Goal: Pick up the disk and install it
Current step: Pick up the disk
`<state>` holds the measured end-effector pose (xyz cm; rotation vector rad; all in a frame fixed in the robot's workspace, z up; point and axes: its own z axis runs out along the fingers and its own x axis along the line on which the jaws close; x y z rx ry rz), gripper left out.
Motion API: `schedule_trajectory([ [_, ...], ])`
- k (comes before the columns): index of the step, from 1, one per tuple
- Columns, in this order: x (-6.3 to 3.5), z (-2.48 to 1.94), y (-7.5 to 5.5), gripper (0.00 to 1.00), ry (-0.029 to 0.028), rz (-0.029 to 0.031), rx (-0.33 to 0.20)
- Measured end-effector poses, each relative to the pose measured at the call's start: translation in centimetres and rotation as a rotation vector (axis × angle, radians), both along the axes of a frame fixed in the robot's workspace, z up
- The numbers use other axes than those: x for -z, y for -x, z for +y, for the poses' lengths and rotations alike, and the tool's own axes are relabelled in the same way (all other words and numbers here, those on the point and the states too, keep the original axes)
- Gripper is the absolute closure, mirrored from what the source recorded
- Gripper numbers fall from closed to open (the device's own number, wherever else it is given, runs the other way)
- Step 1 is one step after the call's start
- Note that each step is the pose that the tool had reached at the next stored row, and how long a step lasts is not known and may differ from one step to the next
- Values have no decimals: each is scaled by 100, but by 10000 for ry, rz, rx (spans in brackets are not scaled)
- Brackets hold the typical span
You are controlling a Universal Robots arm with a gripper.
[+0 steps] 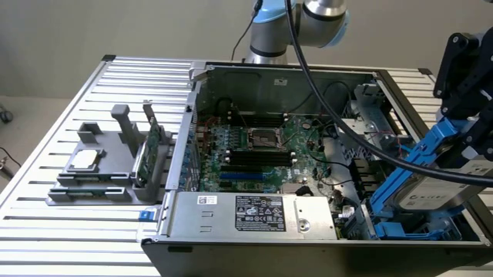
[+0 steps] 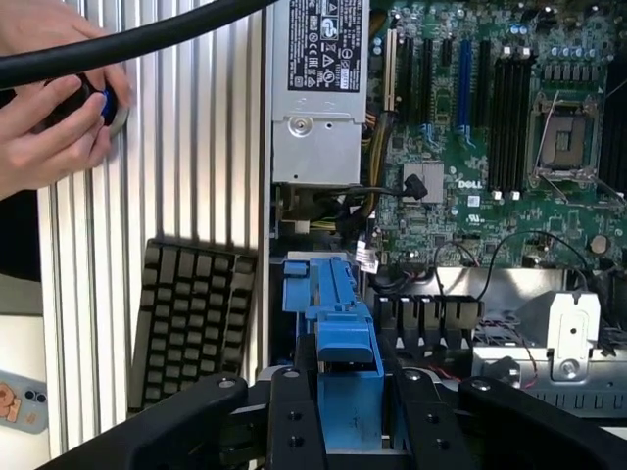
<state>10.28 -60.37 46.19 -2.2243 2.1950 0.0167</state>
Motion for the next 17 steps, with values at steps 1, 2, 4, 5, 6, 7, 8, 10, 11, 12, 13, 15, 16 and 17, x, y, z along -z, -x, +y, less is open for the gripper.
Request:
schedule_trajectory([
  [1, 9, 0, 0, 67, 0, 0, -11],
  [2, 18, 0, -1, 67, 0, -5, -26],
  [4, 33, 0, -2, 67, 0, -38, -65],
  [5, 40, -1, -1, 67, -2, -62, -81],
  [6, 46, -1, -1, 67, -2, -91, -98],
  [7, 53, -1, -1, 67, -2, -120, -110],
  [8, 59, -1, -2, 67, -3, -141, -118],
  [10, 68, -1, -1, 67, -2, -162, -126],
  [11, 72, -1, -1, 67, -3, -166, -127],
  [12, 73, 0, -1, 67, -5, -168, -128],
  [13, 76, 0, -1, 67, -6, -169, -128],
  [15, 83, 0, -2, 67, -10, -169, -129],
  [16, 88, -1, -3, 67, -11, -169, -129],
  [17, 92, -1, -5, 67, -11, -169, -130],
])
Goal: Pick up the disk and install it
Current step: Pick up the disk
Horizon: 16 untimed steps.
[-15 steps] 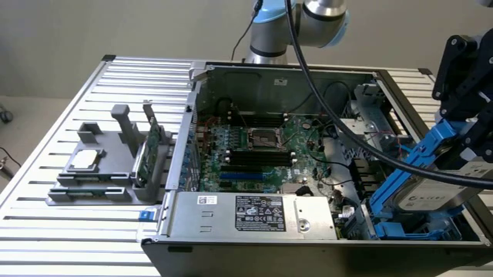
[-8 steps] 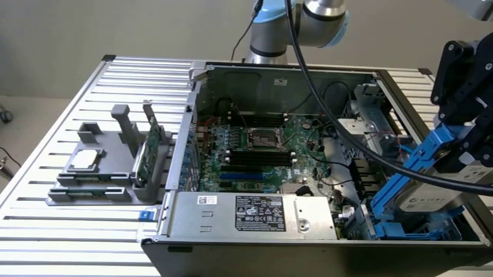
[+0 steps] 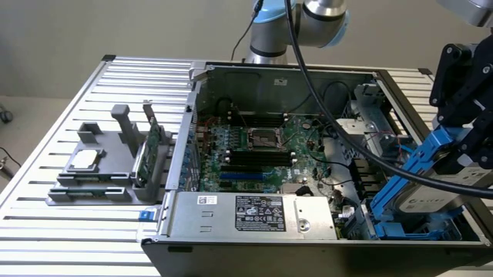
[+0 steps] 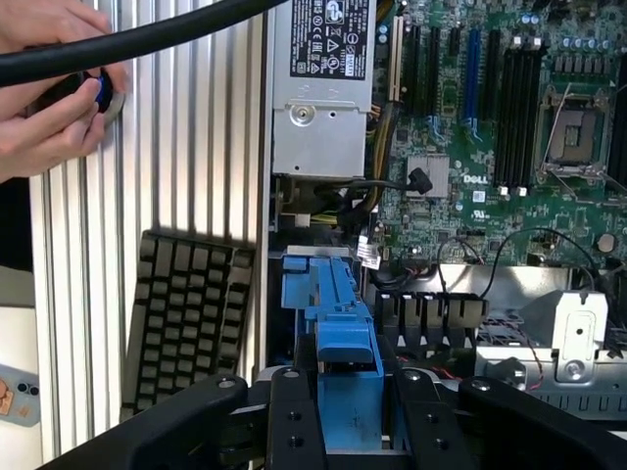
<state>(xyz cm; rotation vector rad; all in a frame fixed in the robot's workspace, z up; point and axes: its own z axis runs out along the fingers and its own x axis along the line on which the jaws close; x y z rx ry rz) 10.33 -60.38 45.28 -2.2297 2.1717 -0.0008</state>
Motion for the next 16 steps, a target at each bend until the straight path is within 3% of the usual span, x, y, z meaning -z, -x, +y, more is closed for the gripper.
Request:
schedule_trajectory([
  [11, 42, 20, -25, 67, -5, 0, -13],
  [16, 58, 28, -32, 67, -52, 0, -18],
])
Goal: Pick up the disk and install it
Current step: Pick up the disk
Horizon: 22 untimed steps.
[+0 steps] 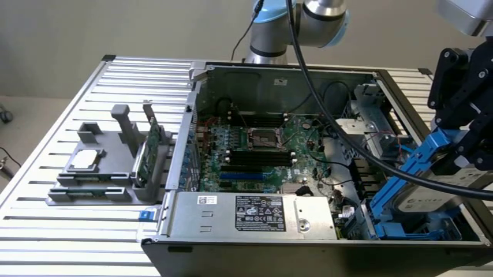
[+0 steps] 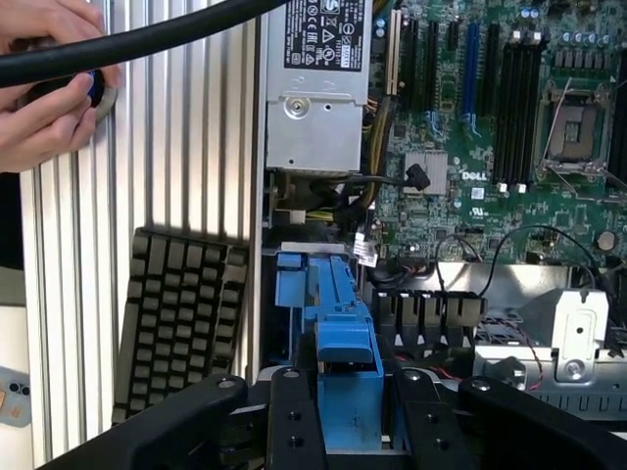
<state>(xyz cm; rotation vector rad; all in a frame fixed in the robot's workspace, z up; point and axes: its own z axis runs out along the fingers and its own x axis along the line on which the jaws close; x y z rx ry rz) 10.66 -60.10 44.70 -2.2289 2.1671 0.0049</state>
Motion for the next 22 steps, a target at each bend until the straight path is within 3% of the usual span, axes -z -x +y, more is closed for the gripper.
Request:
schedule_trajectory([
  [11, 46, 2, -8, 67, -193, 1, -17],
  [22, 78, 1, -21, 67, -229, 33, -16],
])
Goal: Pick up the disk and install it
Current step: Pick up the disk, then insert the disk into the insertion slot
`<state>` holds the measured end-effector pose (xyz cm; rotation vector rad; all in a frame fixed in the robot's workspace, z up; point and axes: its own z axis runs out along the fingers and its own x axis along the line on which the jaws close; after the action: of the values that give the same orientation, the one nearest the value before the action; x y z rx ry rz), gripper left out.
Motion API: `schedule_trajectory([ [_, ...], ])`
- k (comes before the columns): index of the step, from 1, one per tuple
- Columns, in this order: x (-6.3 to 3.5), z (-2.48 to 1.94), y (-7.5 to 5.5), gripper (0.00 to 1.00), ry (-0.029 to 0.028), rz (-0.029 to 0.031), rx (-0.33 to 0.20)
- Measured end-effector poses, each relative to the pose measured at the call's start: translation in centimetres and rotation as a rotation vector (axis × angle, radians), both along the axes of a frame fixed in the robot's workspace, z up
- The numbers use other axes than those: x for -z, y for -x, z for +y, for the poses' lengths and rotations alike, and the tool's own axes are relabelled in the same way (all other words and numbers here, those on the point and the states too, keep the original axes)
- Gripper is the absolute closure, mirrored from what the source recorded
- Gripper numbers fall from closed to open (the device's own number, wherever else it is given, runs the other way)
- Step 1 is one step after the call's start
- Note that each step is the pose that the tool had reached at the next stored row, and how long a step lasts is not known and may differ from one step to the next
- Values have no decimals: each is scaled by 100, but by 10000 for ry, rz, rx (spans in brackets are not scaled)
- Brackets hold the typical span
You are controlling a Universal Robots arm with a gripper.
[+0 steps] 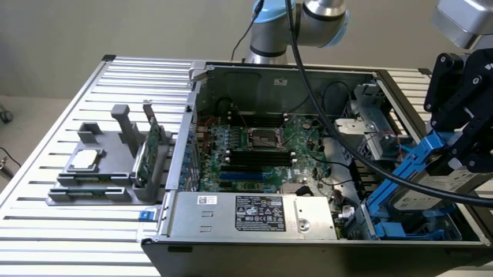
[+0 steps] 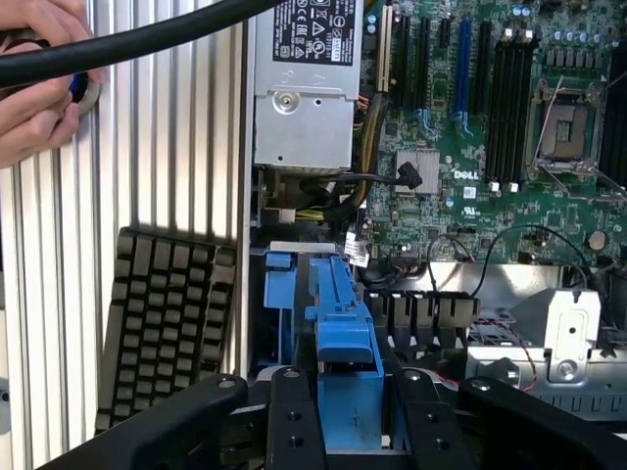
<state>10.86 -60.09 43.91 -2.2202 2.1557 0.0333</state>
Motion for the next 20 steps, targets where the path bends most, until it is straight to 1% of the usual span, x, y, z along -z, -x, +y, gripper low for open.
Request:
schedule_trajectory([
  [6, 23, -4, -1, 67, 1, 32, 0],
  [7, 28, -6, -1, 67, 1, 41, 0],
  [9, 32, -7, -2, 67, 1, 76, 0],
  [11, 32, -8, -3, 67, -12, 93, 0],
  [13, 17, -8, -6, 67, -29, 104, -2],
  [16, -33, -8, -7, 67, -28, 133, 0],
  [20, -42, -8, -7, 67, -27, 186, 0],
])
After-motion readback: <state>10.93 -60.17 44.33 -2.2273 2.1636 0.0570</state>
